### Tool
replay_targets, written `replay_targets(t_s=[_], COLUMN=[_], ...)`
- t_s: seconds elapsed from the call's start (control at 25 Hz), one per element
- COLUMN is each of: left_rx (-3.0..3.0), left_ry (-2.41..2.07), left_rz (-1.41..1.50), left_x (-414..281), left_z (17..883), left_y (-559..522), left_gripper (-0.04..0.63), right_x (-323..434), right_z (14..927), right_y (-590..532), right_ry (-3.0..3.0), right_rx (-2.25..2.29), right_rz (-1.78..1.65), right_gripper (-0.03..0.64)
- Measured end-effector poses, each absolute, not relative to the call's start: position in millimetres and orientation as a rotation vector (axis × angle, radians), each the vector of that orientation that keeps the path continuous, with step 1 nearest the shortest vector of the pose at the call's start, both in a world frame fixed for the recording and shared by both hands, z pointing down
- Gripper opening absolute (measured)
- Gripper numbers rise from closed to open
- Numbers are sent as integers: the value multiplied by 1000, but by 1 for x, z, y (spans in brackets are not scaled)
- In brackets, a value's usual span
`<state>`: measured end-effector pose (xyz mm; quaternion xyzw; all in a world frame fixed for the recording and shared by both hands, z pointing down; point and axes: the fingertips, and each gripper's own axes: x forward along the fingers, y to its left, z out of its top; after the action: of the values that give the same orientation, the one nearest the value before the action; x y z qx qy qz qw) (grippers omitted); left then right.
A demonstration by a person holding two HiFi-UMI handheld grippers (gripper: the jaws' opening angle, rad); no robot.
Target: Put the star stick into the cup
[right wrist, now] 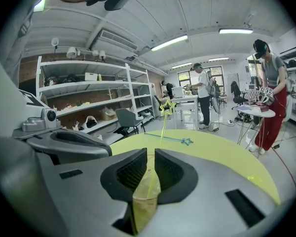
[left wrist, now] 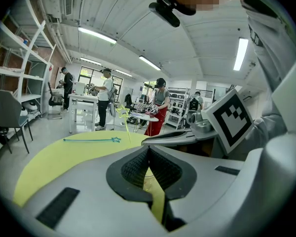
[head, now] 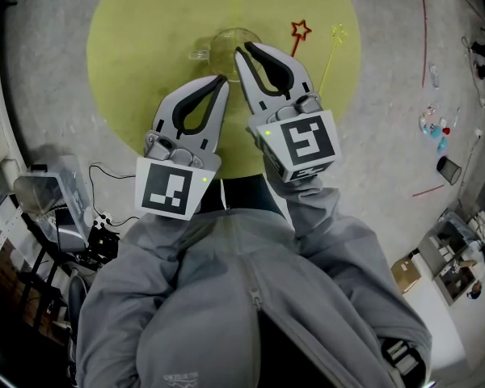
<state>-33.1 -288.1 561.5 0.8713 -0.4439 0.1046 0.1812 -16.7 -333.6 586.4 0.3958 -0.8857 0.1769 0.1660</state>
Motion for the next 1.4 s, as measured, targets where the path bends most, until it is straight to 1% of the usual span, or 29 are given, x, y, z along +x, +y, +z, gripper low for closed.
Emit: replay_targets(t_s=[0.48, 1.08, 1.4], left_rx=[2509, 2583, 2629], left_ry=[-1280, -1332, -1380], left_rz=[250, 216, 207], left_x=[-34, -44, -49], left_z=[513, 409, 360], left_y=[-291, -263, -238], left_gripper=[17, 17, 17], right_x=[-4, -3, 3], right_z=[538, 419, 351], right_y=[-326, -284, -258], right_ry=[-2482, -2558, -2612], right_rx=[1187, 1240, 1301], right_rz=[478, 366, 231], right_gripper=[38, 36, 34])
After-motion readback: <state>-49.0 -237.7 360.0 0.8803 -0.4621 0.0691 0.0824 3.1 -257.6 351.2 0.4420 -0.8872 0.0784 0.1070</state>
